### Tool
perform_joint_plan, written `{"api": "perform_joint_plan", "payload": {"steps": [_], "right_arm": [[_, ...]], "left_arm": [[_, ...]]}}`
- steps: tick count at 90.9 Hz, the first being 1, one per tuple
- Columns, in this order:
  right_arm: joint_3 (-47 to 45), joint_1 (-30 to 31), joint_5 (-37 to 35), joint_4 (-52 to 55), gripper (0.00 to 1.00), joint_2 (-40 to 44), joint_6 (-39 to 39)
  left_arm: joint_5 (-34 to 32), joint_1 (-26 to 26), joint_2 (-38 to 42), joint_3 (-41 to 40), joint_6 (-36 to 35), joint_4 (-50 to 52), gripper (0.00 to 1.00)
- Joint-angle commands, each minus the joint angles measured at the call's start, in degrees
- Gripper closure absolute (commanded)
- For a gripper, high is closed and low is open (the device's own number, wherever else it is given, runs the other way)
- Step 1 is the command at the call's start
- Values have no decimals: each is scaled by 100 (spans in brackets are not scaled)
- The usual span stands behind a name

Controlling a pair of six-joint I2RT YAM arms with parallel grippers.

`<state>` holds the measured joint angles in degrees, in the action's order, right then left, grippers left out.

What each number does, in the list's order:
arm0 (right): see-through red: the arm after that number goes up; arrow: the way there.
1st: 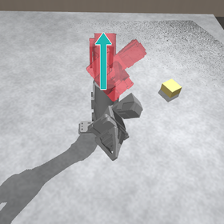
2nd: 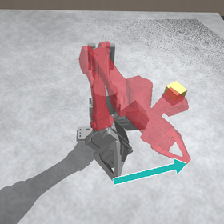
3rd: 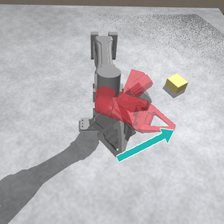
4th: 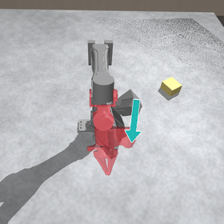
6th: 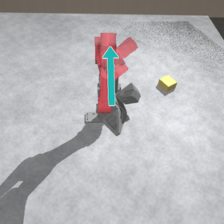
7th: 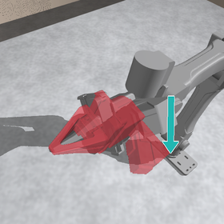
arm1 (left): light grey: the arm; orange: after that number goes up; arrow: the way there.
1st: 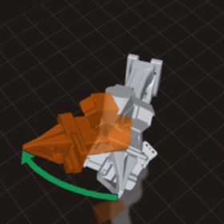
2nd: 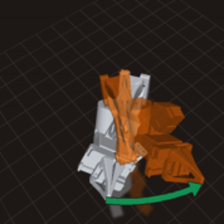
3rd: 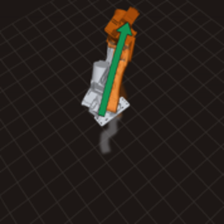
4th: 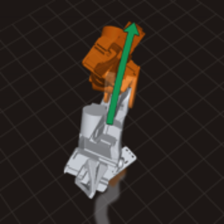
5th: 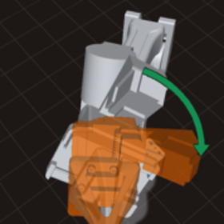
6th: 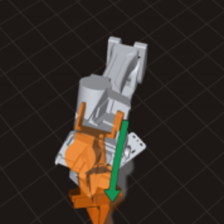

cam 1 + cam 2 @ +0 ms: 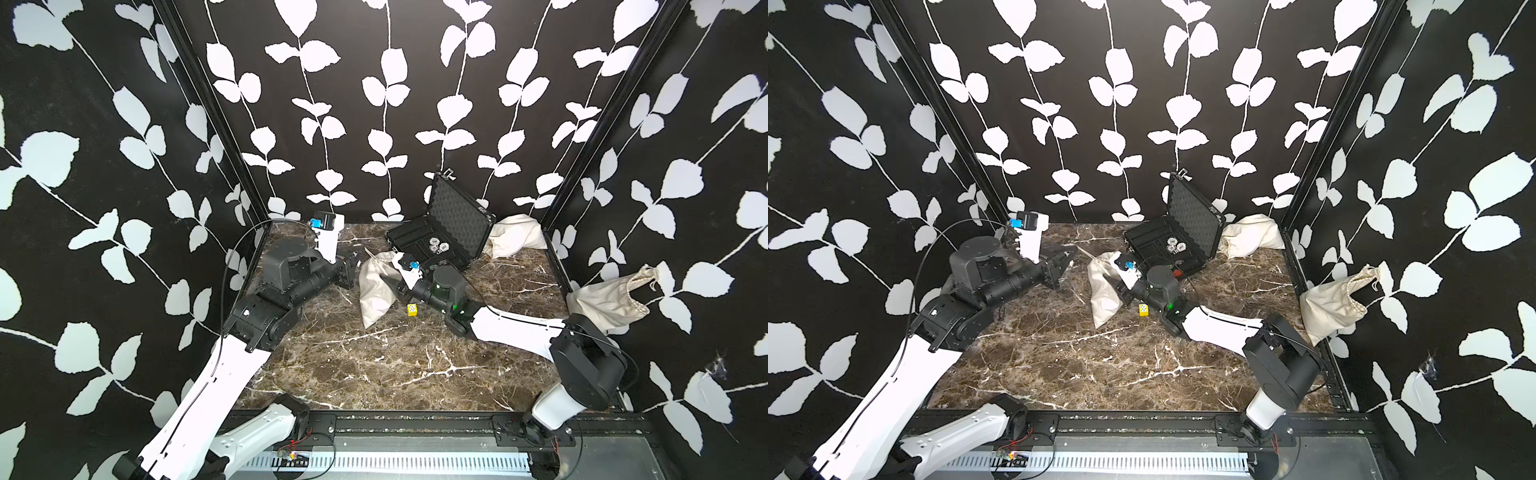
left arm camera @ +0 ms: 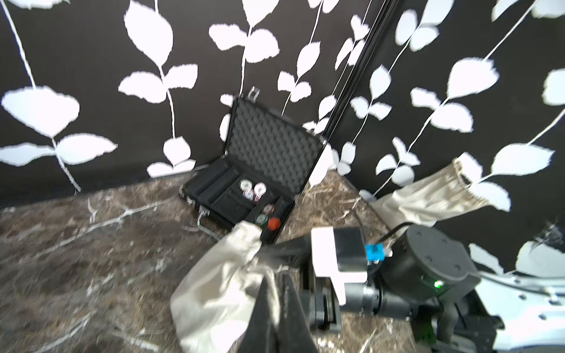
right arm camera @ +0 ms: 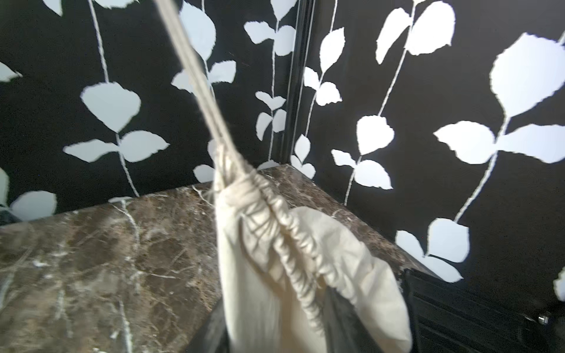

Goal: Close the soil bag
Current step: Frap the soil bag at the center of the board.

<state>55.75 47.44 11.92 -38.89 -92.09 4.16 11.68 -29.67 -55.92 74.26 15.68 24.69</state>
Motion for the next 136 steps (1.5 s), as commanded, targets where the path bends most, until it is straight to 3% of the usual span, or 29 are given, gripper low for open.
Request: {"api": "perform_joint_plan", "payload": {"steps": [1,17,34,52,59,91,110,120,130,136], "right_arm": [[488,126,228,310,45,205,-15],[1276,215,-32,373,37,-52,-379],[1759,360,209,546,34,-278,-548],[2162,406,-308,1273,56,-403,-568],[2001,398,-581,1324,58,-310,-548],[1165,431,-670,1803,46,832,-221],[1418,587,-343,1474,33,579,-340],[1833,587,-371,1468,32,250,-445],[2224,587,-328,1504,36,5,-470],[2313,585,-425,1591,46,-164,-478]], "left_arm": [[373,40,-69,353,122,-682,100],[424,42,-177,491,180,-623,100],[447,40,-261,620,215,-544,100],[482,40,-240,667,243,-538,100],[395,45,-186,677,207,-515,100],[406,36,-336,586,246,-577,100],[522,40,-348,594,326,-686,100],[524,41,-327,588,339,-664,100],[466,40,-267,560,321,-607,100],[430,39,-219,553,311,-580,100]]}}
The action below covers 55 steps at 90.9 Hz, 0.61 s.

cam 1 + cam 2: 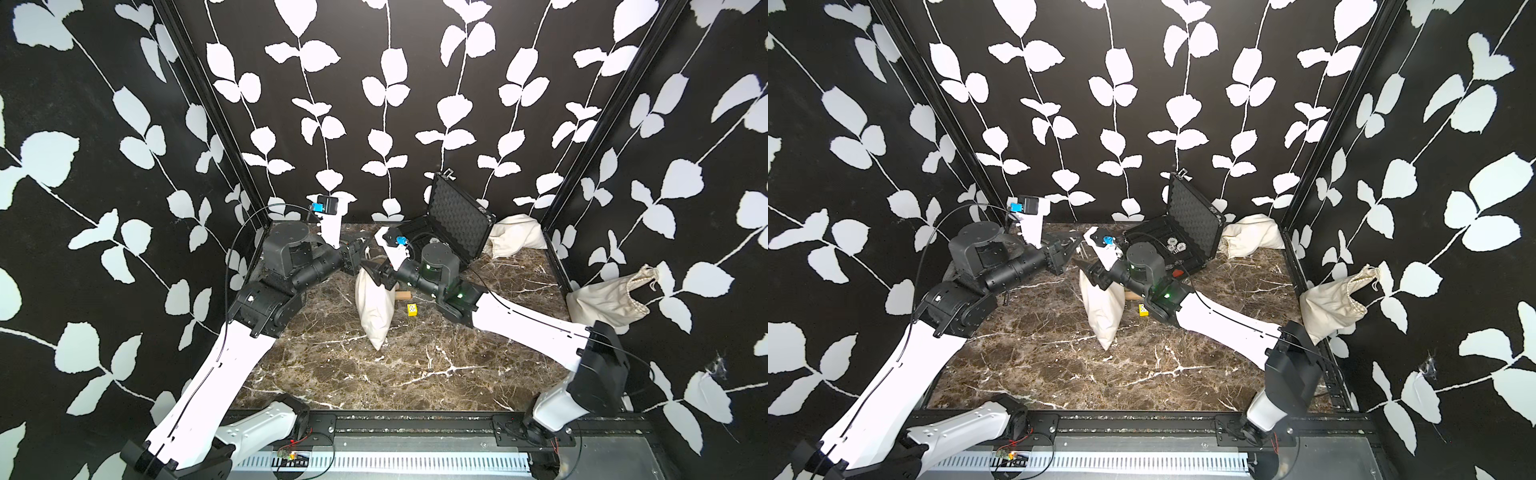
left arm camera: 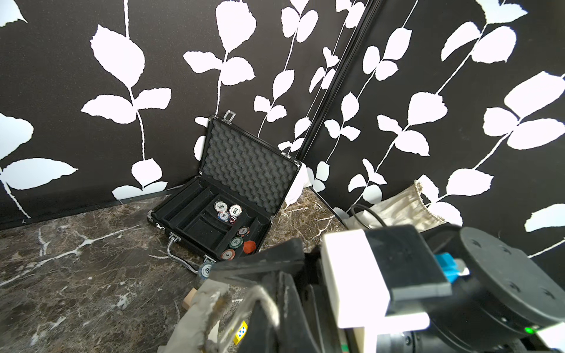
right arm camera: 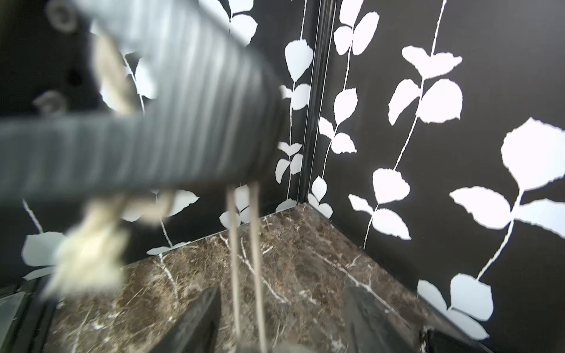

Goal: Close the soil bag
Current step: Frap the soil bag at the center of the board.

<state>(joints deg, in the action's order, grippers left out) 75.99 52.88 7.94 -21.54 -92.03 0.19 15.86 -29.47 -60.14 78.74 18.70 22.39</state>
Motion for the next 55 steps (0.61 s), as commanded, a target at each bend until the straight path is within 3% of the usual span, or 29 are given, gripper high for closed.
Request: {"api": "perform_joint_plan", "payload": {"steps": [1,10,21,42,55], "right_arm": [[305,44,-81,-112,48,-186,-80],[278,-18,-870,238,69,-310,-44],[109,-206,-2108,1079,83,-516,115],[-804,-788,-3191,1873,85,-813,-3],[-1123,-1078,-3397,2175,83,-692,-165]], "left_arm": [[13,20,208,114,6,-341,100],[-116,24,315,168,-42,-293,100],[-475,24,563,362,-201,-28,100],[-1281,25,860,912,-541,563,100],[-1759,21,972,1109,-705,721,100]]}}
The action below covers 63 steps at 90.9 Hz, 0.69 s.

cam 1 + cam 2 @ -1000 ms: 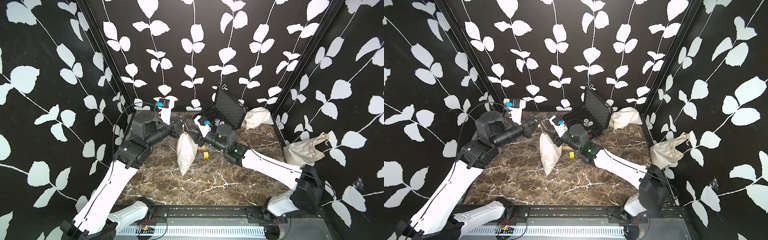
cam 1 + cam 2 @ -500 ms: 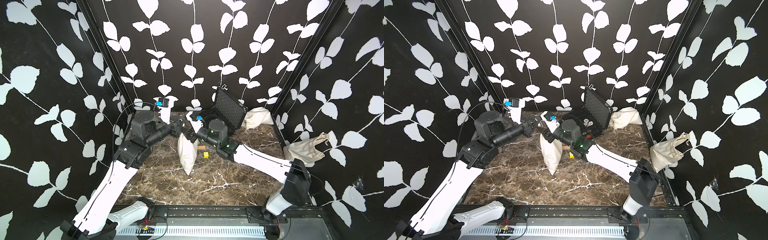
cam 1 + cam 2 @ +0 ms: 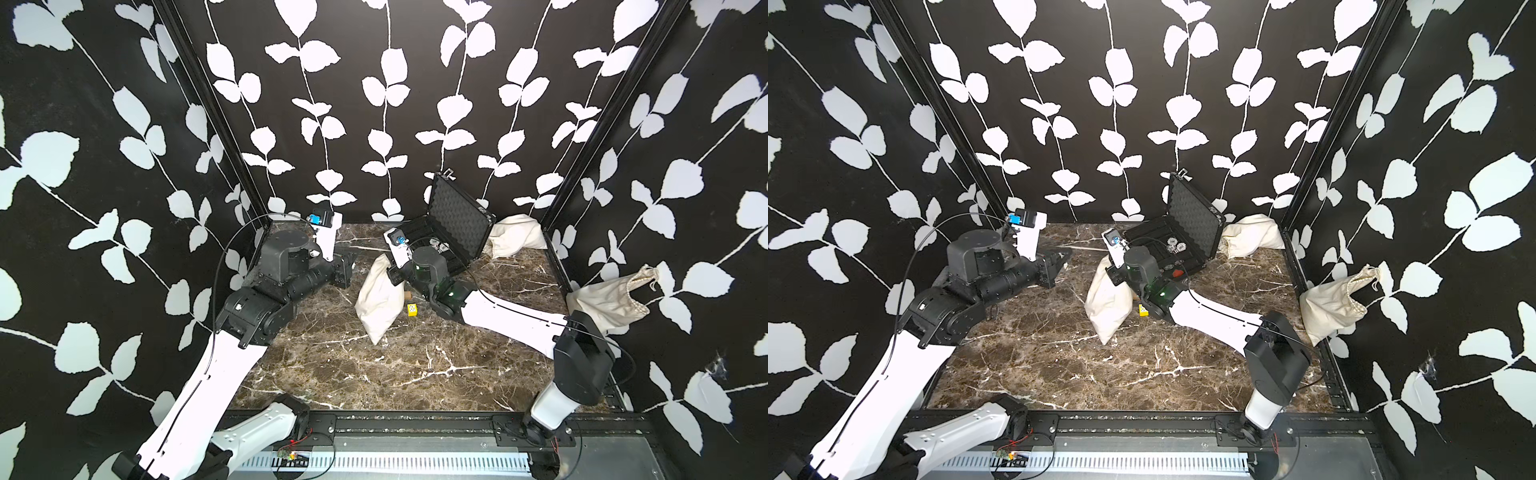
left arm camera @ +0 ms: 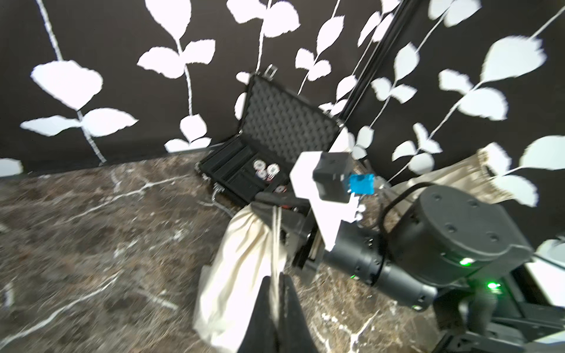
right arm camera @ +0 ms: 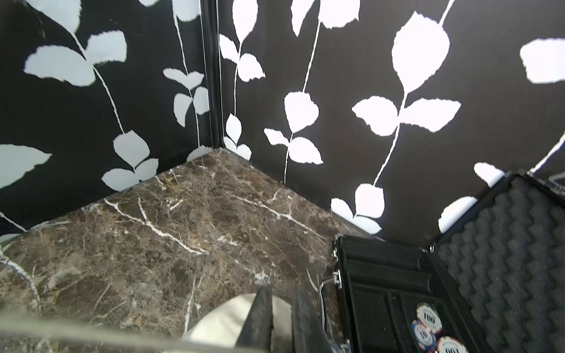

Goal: Close the soil bag
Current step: Frap the soil bag at the center of the board.

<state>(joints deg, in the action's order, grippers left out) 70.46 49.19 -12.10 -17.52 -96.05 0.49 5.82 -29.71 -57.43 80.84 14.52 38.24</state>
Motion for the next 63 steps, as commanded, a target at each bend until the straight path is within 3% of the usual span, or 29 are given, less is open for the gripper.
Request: {"api": "perform_joint_plan", "payload": {"steps": [1,14,24,31,46,63], "right_arm": [[-578,-718,-1403,1798,82,-264,-195],[-313,-620,-931,2165,82,679,-71],[-536,-581,-424,1606,74,1146,-22],[-636,-687,-581,1438,73,905,-70],[-800,-901,-852,1643,84,-12,-468],[-1130,-920,-842,1506,84,-54,-623]], "left_arm": [[-801,45,704,912,-298,-850,100],[-1046,45,639,1165,-388,-708,100],[-1168,49,594,1233,-414,-686,100],[-1274,45,613,1167,-408,-708,100],[-1338,44,592,954,-365,-721,100],[-1344,102,573,819,-267,-786,100]]}}
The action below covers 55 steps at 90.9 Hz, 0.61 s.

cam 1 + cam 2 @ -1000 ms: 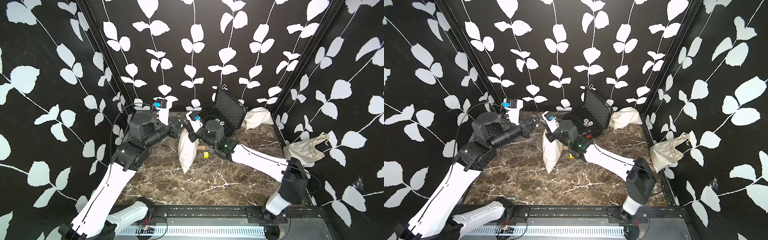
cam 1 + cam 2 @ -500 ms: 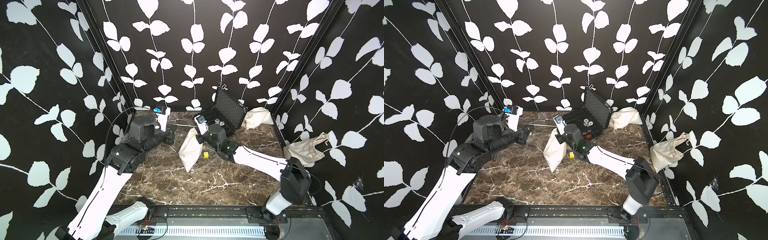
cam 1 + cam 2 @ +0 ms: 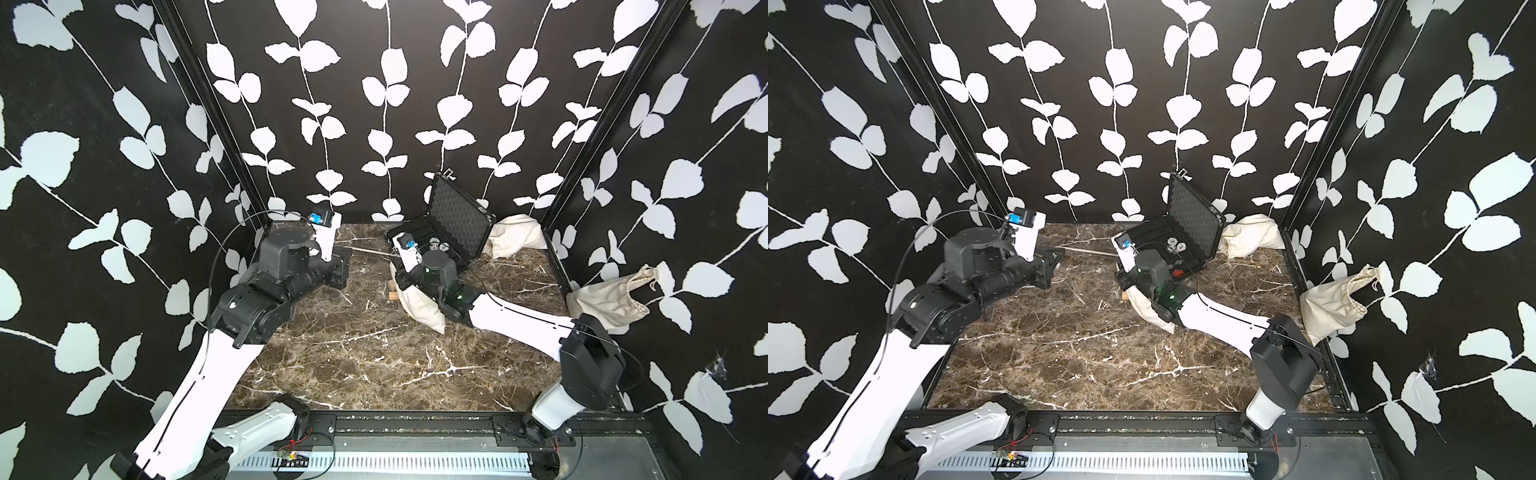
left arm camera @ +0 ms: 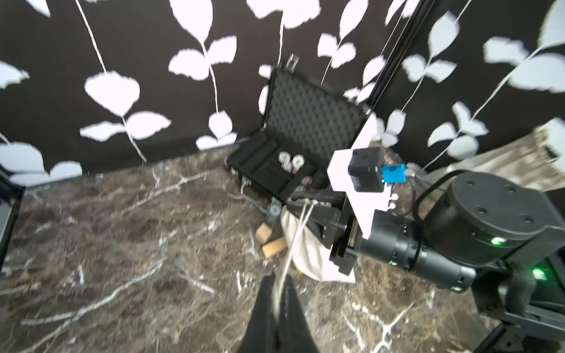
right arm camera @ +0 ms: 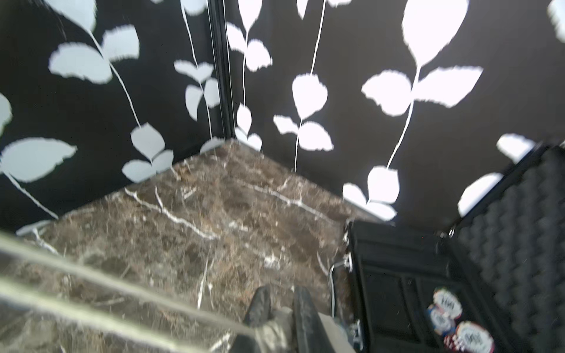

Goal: Close the soil bag
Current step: Frap the soil bag at the center of the board.

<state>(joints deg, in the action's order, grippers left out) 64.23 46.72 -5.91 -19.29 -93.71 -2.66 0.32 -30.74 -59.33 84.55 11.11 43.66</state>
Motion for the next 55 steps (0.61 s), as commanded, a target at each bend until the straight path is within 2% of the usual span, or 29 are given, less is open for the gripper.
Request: {"api": "perform_joint_plan", "payload": {"steps": [1,21,30,39,49,55], "right_arm": [[-507,-673,-1472,1696,84,-257,-289],[-506,-701,-1879,1798,79,539,118],[-405,-812,-2083,1999,79,352,164],[-372,-870,-2116,2179,79,-56,41],[-470,-875,-1886,2109,79,-333,-177],[-475,-883,-1718,2026,79,-507,-267]], "left_arm": [[-791,207,764,448,70,-1331,100],[-900,288,851,531,118,-1295,100],[-1105,304,849,492,102,-1260,100],[-972,391,787,366,232,-1303,100],[-544,846,742,133,579,-1422,100],[-65,1419,734,-54,949,-1568,100]]}}
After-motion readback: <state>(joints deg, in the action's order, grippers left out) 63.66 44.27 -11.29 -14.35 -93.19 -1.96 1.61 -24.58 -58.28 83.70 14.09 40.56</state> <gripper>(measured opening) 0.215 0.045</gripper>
